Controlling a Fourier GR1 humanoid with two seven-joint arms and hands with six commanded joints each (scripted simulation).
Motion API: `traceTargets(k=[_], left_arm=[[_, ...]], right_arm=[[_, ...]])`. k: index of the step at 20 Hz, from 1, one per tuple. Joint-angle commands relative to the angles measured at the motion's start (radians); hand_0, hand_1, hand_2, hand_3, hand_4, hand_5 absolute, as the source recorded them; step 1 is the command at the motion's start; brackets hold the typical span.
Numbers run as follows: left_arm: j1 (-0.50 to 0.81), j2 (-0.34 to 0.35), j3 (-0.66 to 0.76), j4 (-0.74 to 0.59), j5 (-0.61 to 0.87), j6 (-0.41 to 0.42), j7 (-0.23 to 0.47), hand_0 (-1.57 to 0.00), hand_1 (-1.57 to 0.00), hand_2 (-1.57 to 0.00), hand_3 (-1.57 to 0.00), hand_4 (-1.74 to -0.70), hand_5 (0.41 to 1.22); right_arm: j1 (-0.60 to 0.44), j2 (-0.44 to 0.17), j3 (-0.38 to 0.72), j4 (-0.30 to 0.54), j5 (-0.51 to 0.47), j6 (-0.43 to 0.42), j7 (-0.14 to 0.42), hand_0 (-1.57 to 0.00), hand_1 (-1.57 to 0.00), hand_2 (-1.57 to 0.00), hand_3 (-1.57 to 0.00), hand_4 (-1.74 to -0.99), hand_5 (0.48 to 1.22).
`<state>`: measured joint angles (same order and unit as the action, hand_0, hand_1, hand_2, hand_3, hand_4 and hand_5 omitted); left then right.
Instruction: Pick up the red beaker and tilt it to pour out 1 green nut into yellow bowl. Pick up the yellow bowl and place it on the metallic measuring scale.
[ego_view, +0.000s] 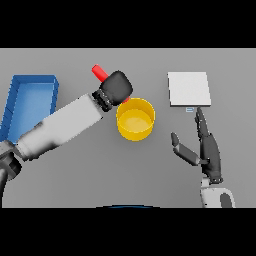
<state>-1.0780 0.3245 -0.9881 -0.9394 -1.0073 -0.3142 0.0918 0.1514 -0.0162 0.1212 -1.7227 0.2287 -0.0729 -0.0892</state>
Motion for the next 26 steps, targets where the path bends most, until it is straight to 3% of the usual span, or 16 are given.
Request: traceTargets(k=[1, 7, 10, 15, 22, 23, 24, 26], left_arm=[[-0.017, -0.004, -0.02, 0.0, -0.014, -0.013, -0.002, -1.57, -1.57, -1.57, -1.54, -1.74, 1.22], [-0.107, -0.013, -0.126, 0.054, -0.08, -0.016, -0.051, -1.57, -1.57, -1.57, -1.56, -1.74, 1.221], [-0.153, -0.031, -0.181, 0.094, -0.105, -0.047, -0.073, -1.57, -1.57, -1.57, -1.57, -1.74, 1.221], [-0.206, -0.055, -0.269, 0.133, -0.148, -0.029, -0.118, -1.57, -1.57, -1.57, -1.57, -1.73, 1.221], [-0.334, -0.011, -0.272, 0.154, -0.126, -0.007, -0.184, -1.57, -1.57, -1.57, -1.57, -1.73, 1.221], [-0.356, 0.01, -0.258, 0.158, -0.117, 0.009, -0.188, -1.57, -1.57, -1.57, -1.49, -1.73, 1.221], [-0.39, 0.011, -0.239, 0.186, -0.107, 0.014, -0.18, -1.57, -1.57, -1.4, -1.51, -1.68, 1.221], [-0.45, 0.034, -0.193, 0.228, -0.07, 0.037, -0.188, -1.57, -1.57, -1.46, -1.04, -1.7, 1.221]], right_arm=[[-0.002, 0.004, 0.002, 0.009, 0.006, -0.004, -0.001, 0.0, 0.0, 0.0, 0.0, -1.291, 0.631], [0.001, -0.01, -0.007, 0.017, 0.021, -0.016, -0.004, 0.0, 0.0, 0.0, 0.0, -1.27, 0.588], [0.002, -0.005, 0.008, -0.002, 0.054, -0.033, 0.015, 0.0, 0.0, 0.0, 0.0, -1.236, 0.582], [0.001, 0.002, 0.013, 0.007, 0.054, -0.032, -0.001, 0.0, 0.0, 0.0, 0.0, -1.206, 0.591], [0.002, -0.005, 0.009, 0.01, 0.069, -0.047, -0.015, 0.0, 0.0, 0.0, 0.0, -1.209, 0.592], [-0.005, -0.006, 0.009, 0.009, 0.07, -0.047, -0.01, 0.0, 0.0, 0.0, 0.0, -1.203, 0.592], [-0.008, -0.01, 0.004, 0.008, 0.067, -0.046, -0.002, 0.0, 0.0, 0.0, 0.0, -1.201, 0.592], [-0.011, 0.003, 0.017, 0.01, 0.065, -0.04, -0.008, 0.0, 0.0, 0.0, 0.0, -1.186, 0.596]])
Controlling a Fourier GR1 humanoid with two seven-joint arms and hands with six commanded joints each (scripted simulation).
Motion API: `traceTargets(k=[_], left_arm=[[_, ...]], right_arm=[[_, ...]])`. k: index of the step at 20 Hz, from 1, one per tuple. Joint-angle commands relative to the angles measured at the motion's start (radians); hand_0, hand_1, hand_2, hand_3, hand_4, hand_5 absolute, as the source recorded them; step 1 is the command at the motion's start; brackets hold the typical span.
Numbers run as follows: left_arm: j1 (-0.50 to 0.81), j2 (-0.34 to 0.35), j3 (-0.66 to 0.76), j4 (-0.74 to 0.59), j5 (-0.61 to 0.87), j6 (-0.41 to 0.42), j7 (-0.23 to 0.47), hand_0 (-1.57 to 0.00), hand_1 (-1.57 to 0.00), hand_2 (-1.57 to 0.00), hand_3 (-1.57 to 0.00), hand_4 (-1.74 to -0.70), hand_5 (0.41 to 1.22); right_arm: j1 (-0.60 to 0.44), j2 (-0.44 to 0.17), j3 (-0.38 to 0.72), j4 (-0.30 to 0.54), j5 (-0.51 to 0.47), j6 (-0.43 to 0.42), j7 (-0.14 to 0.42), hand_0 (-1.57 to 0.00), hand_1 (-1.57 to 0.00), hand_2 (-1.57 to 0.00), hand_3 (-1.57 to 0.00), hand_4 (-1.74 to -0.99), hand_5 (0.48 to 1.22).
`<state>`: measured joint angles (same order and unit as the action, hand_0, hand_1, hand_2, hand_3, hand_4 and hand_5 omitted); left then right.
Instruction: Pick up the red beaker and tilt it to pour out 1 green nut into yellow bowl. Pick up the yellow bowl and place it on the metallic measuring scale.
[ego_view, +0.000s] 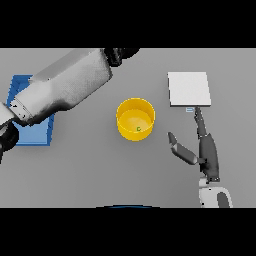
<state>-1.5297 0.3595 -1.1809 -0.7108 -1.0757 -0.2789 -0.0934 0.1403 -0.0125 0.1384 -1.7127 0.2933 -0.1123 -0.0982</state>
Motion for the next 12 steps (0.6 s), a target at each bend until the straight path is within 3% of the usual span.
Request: traceTargets(k=[1, 5, 9, 12], left_arm=[[-0.02, 0.016, 0.022, 0.021, 0.02, 0.019, -0.009, -1.57, -1.57, -1.48, -1.15, -1.7, 1.221], [-0.079, 0.054, 0.168, 0.159, 0.153, 0.026, 0.062, -1.57, -1.57, -1.53, -1.4, -1.72, 1.221], [-0.042, 0.131, 0.397, 0.294, 0.38, 0.078, 0.195, -1.57, -1.57, -1.56, -1.36, -1.73, 1.221], [0.05, 0.216, 0.529, 0.296, 0.552, 0.146, 0.191, -1.57, -1.57, -1.56, -1.4, -1.74, 1.221]], right_arm=[[-0.002, 0.006, 0.002, 0.006, -0.008, 0.005, 0.0, 0.0, 0.0, 0.0, 0.0, -1.183, 0.596], [0.0, -0.001, -0.014, 0.003, -0.051, 0.026, -0.021, 0.0, 0.0, 0.0, 0.0, -1.193, 0.597], [-0.013, -0.01, -0.021, 0.009, -0.063, 0.036, -0.011, 0.0, 0.0, 0.0, 0.0, -1.222, 0.592], [-0.013, -0.014, -0.02, 0.027, -0.064, 0.042, -0.028, 0.0, 0.0, 0.0, 0.0, -1.222, 0.587]])
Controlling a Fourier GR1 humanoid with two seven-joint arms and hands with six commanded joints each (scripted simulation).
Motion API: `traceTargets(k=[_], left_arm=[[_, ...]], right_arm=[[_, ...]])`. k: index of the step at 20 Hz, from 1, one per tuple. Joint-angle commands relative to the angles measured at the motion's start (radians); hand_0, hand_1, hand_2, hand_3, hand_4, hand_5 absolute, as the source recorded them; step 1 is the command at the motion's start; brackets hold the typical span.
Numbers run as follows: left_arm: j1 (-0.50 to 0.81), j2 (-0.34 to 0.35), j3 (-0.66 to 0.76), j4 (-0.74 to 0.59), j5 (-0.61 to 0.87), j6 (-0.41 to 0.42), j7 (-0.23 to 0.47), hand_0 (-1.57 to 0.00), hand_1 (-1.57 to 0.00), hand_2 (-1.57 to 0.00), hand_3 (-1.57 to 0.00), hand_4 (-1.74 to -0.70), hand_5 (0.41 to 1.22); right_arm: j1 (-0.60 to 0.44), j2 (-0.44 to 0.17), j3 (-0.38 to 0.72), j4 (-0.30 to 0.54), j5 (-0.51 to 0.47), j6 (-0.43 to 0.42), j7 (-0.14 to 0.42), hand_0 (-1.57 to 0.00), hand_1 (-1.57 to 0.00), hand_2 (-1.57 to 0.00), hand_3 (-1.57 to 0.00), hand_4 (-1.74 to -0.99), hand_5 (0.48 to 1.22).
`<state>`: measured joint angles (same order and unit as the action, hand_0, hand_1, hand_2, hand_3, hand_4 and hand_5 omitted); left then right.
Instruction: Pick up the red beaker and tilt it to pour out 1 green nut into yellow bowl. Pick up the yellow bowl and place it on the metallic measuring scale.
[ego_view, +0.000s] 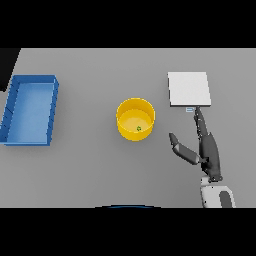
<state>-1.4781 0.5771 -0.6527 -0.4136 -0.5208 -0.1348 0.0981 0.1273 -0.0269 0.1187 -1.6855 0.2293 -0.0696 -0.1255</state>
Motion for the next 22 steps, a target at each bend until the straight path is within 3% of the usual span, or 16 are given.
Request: traceTargets(k=[1, 2, 3, 8, 13, 18, 22], left_arm=[[0.03, 0.015, 0.03, -0.018, 0.043, 0.021, 0.016, -1.57, -1.57, -1.56, -1.41, -1.74, 1.221], [0.07, 0.04, 0.065, -0.023, 0.093, 0.054, 0.004, -1.57, -1.57, -1.57, -1.43, -1.74, 1.221], [0.11, 0.068, 0.097, -0.047, 0.141, 0.078, 0.035, -1.57, -1.57, -1.57, -1.43, -1.74, 1.221], [0.393, 0.172, 0.196, -0.298, 0.336, 0.261, 0.231, -1.57, -1.57, -1.57, -1.45, -1.74, 1.221], [0.668, 0.228, 0.213, -0.568, 0.451, 0.425, 0.414, -1.57, -1.57, -1.57, -1.45, -1.74, 1.221], [0.867, 0.25, 0.196, -0.732, 0.52, 0.544, 0.477, -1.57, -1.57, -1.57, -1.45, -1.74, 1.221], [0.921, 0.238, 0.177, -0.75, 0.546, 0.601, 0.485, -1.57, -1.57, -1.57, -1.52, -1.74, 1.199]], right_arm=[[-0.015, -0.004, -0.006, 0.002, -0.01, 0.005, -0.004, 0.0, 0.0, 0.0, 0.0, -1.22, 0.587], [-0.007, -0.006, -0.004, 0.012, -0.006, 0.006, -0.016, 0.0, 0.0, 0.0, 0.0, -1.222, 0.586], [-0.004, -0.01, -0.006, 0.015, -0.009, 0.01, -0.025, 0.0, 0.0, 0.0, 0.0, -1.226, 0.587], [-0.01, -0.023, 0.0, 0.027, 0.014, 0.007, -0.024, 0.0, 0.0, 0.0, 0.0, -1.212, 0.61], [-0.017, -0.034, 0.013, 0.011, 0.031, 0.014, -0.001, 0.0, 0.0, 0.0, 0.0, -1.206, 0.653], [-0.011, -0.032, 0.018, 0.004, 0.035, 0.014, -0.003, 0.0, 0.0, 0.0, 0.0, -1.218, 0.664], [-0.009, -0.039, 0.018, 0.012, 0.037, 0.017, -0.017, 0.0, 0.0, 0.0, 0.0, -1.216, 0.667]])
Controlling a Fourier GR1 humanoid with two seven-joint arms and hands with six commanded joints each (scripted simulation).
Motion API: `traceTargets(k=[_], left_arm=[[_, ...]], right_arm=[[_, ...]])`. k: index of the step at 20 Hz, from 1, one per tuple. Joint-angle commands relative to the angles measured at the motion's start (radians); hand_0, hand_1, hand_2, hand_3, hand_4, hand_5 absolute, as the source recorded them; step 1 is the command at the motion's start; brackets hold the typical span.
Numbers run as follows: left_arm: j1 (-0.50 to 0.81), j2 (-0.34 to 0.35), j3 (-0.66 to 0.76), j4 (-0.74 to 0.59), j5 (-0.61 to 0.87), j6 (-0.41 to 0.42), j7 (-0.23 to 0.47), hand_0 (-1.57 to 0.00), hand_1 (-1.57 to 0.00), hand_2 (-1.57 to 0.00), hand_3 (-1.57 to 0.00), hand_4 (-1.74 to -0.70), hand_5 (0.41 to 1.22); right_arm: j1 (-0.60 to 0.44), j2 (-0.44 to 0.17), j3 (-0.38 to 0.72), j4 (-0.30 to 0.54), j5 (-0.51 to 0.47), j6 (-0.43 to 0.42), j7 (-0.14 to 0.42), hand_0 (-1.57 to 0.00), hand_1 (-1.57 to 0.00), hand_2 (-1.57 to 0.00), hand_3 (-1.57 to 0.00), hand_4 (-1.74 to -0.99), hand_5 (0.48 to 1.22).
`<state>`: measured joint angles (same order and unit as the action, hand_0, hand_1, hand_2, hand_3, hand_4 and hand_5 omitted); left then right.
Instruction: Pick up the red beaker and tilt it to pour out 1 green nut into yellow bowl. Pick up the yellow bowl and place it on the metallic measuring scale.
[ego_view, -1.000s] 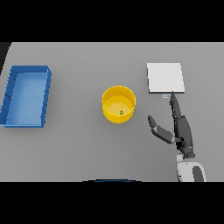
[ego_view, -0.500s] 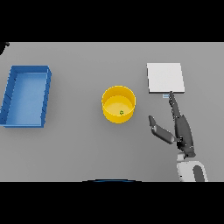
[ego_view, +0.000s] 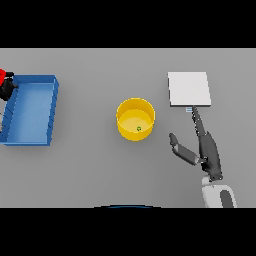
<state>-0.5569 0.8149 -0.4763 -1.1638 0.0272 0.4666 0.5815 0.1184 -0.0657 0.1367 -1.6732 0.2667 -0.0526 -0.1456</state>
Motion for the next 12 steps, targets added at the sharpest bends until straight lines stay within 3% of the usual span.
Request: traceTargets(k=[1, 4, 5, 6, 7, 8, 9, 11, 12], left_arm=[[0.001, -0.007, -0.008, 0.014, 0.003, 0.004, 0.004, -1.57, -1.57, -1.57, -1.53, -1.74, 1.166], [0.01, 0.002, -0.052, 0.007, 0.003, 0.03, 0.028, -1.57, -1.57, -1.57, -1.55, -1.74, 0.967], [0.022, 0.028, -0.062, -0.014, 0.011, 0.016, 0.026, -1.57, -1.57, -1.57, -1.55, -1.67, 0.908], [0.025, 0.034, -0.067, -0.016, 0.01, -0.003, 0.029, -1.57, -1.57, -1.57, -1.5, -1.53, 0.865], [0.026, 0.035, -0.068, -0.02, 0.008, -0.02, 0.027, -1.56, -1.45, -1.43, -1.36, -1.37, 0.83], [0.041, 0.045, -0.073, -0.045, 0.052, -0.078, 0.011, -1.46, -1.18, -1.19, -1.13, -1.23, 0.803], [0.051, 0.068, -0.072, -0.074, 0.083, -0.135, 0.019, -1.17, -0.94, -0.96, -0.9, -1.12, 0.778], [0.054, 0.097, -0.08, -0.102, 0.119, -0.211, 0.028, -0.75, -0.6, -0.61, -0.58, -0.97, 0.74], [0.054, 0.11, -0.087, -0.113, 0.132, -0.237, 0.028, -0.6, -0.48, -0.49, -0.46, -0.92, 0.723]], right_arm=[[-0.001, 0.006, 0.006, -0.004, 0.008, -0.005, 0.004, 0.0, 0.0, 0.0, 0.0, -1.214, 0.666], [0.007, 0.003, 0.003, -0.004, 0.007, -0.007, -0.008, 0.0, 0.0, 0.0, 0.0, -1.205, 0.664], [0.001, 0.0, -0.001, -0.003, 0.003, -0.006, -0.011, 0.0, 0.0, 0.0, 0.0, -1.202, 0.667], [0.004, -0.002, -0.003, -0.003, 0.003, -0.008, -0.01, 0.0, 0.0, 0.0, 0.0, -1.197, 0.664], [0.006, 0.0, -0.001, -0.004, 0.003, -0.008, -0.009, 0.0, 0.0, 0.0, 0.0, -1.192, 0.663], [0.017, 0.001, -0.001, -0.013, -0.002, -0.004, -0.016, 0.0, 0.0, 0.0, 0.0, -1.188, 0.663], [0.032, 0.003, 0.006, -0.018, 0.001, -0.003, -0.031, 0.0, 0.0, 0.0, 0.0, -1.187, 0.664], [0.016, 0.002, 0.001, -0.011, 0.013, -0.016, 0.003, 0.0, 0.0, 0.0, 0.0, -1.181, 0.665], [0.024, -0.003, 0.002, -0.024, 0.005, -0.007, -0.008, 0.0, 0.0, 0.0, 0.0, -1.182, 0.667]])
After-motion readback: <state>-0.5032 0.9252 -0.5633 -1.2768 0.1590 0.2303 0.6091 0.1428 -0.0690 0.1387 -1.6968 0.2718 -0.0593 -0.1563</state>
